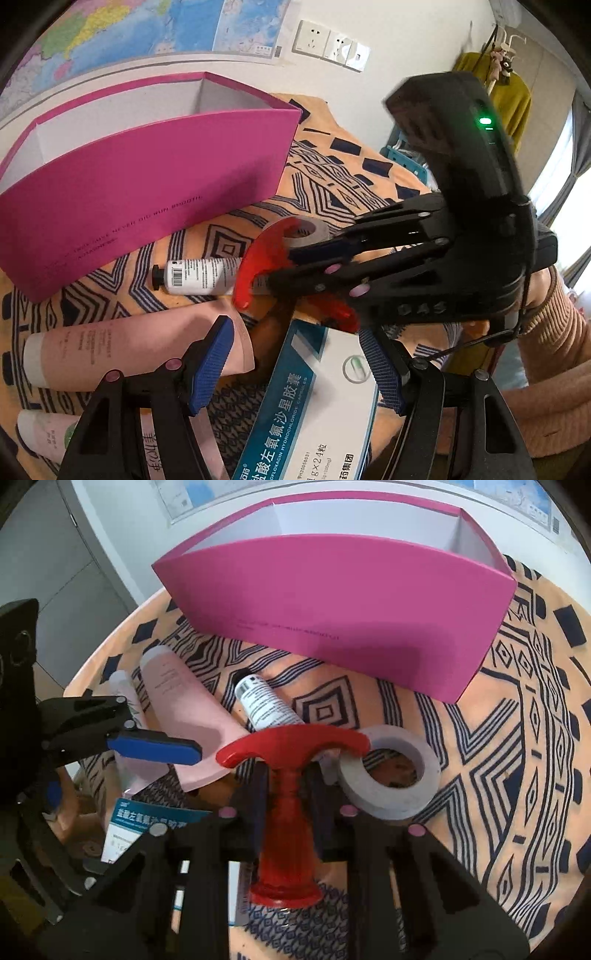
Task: Organize rigid objects
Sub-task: 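Grasp the red corkscrew with the right gripper and lift it, then carry the red corkscrew over the pink box and release it inside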
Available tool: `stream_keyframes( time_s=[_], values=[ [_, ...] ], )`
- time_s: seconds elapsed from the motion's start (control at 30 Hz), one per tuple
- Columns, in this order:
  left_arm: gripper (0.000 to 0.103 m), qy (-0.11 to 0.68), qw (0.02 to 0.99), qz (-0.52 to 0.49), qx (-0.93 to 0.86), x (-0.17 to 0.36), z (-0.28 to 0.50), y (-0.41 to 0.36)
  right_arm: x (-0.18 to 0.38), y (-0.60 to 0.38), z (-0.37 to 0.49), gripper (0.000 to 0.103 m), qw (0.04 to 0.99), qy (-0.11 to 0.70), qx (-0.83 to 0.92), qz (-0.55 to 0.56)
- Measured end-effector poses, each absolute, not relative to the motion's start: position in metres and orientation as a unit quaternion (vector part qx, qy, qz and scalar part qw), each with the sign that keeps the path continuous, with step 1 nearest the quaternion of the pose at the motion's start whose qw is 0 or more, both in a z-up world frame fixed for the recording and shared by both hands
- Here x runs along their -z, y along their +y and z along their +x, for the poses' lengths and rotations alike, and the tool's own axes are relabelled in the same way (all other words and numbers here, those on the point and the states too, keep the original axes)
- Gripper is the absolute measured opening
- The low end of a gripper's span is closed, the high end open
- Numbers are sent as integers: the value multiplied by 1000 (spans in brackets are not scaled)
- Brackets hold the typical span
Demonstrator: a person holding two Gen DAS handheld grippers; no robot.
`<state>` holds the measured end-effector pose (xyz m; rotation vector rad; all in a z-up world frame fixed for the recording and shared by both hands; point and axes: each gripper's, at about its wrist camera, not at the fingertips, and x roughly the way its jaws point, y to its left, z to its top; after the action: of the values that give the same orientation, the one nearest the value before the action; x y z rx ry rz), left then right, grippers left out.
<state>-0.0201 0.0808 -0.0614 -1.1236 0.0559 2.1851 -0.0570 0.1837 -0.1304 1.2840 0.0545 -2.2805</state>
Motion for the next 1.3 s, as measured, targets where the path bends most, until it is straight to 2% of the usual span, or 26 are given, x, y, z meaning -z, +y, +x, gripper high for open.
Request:
stream_keyframes(
  time_s=[0.23, 0.5, 0.6, 0.67, 0.77, 0.87, 1.0, 1.3],
  values=[
    [72, 18, 363, -418, -833, 53, -23, 92, 99, 222, -44, 19, 256, -63, 868, 421],
    [71, 36, 385, -380, -841, 28, -25, 108, 59, 232, -43, 19, 263, -119, 889, 356],
    [61, 40, 378, -361, -852, 16, -30, 107, 46, 229, -50, 19, 270, -128, 891, 341],
    [47, 41, 364, -357, -859, 9, -36, 103, 37, 227, -57, 19, 273, -145, 892, 329],
    [34, 32, 352, -353, -866, 1, -46, 95, 27, 230, -70, 19, 271, -170, 893, 316],
    [27, 25, 335, -346, -876, -8, -60, 87, 22, 232, -83, 19, 270, -194, 892, 308],
    [21, 25, 300, -343, -890, -20, -76, 75, 20, 234, -101, 19, 262, -220, 890, 302],
    [19, 36, 260, -339, -904, -34, -102, 60, 28, 245, -143, 19, 245, -317, 868, 294]
  ],
)
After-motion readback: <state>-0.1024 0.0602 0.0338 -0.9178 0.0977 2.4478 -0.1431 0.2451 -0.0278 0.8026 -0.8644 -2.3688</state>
